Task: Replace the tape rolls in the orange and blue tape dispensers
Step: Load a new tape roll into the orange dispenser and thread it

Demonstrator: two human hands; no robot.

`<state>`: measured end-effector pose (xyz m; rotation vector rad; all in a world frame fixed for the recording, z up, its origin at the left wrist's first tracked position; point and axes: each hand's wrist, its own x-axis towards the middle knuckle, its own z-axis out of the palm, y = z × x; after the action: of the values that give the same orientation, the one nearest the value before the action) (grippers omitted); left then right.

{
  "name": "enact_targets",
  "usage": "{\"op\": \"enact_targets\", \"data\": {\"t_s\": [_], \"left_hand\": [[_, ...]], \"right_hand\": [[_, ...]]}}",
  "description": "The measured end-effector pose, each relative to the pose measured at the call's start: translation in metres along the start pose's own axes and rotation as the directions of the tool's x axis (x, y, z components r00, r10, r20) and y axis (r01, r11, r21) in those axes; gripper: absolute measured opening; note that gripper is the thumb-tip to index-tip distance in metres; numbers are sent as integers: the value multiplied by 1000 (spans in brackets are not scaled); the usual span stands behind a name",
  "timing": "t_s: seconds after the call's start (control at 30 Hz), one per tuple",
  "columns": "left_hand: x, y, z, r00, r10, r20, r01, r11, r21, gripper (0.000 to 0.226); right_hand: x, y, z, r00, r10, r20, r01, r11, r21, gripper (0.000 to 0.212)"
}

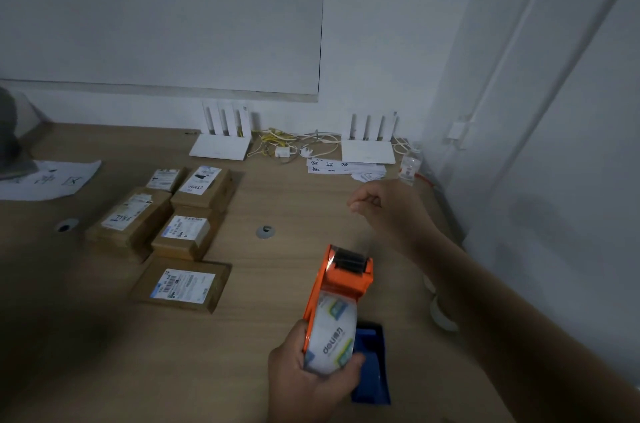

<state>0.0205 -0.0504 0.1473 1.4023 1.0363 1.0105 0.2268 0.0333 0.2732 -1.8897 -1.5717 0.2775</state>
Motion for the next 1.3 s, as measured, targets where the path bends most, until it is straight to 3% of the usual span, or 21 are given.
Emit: {"op": "enact_targets", "data": {"t_s": [0.37,0.57,0.7,0.9,1.03,1.13,1.23,1.3], "left_hand": [[-3,23,-2,999,36,7,-36,999,-11,35],[-6,33,-3,997,68,-39,-67,998,10,42],[-8,33,-7,999,44,5,-45,997,68,54],[-12,32,-11,998,15,61,-20,996,91,52],[-13,30,-9,1000,9,22,-10,998,55,40],[-13,26,-9,1000,29,-7,-29,999,28,54],[-12,24,-10,999,50,-4,-50,999,21,49],[-12,22,-10,998,57,-8,-57,998,0,48]], "right_hand": [[14,14,9,988,74,138,-93,986,137,13],[14,17,17,973,107,207,-145,973,178,13],[8,20,26,962,142,233,-186,966,180,9],[-1,30,40,940,183,289,-257,936,242,14],[-8,35,48,919,222,327,-324,896,302,5],[-11,36,48,910,267,318,-381,842,382,11],[-13,36,44,901,300,313,-425,754,501,7],[-13,38,42,914,314,257,-405,754,518,17]]}}
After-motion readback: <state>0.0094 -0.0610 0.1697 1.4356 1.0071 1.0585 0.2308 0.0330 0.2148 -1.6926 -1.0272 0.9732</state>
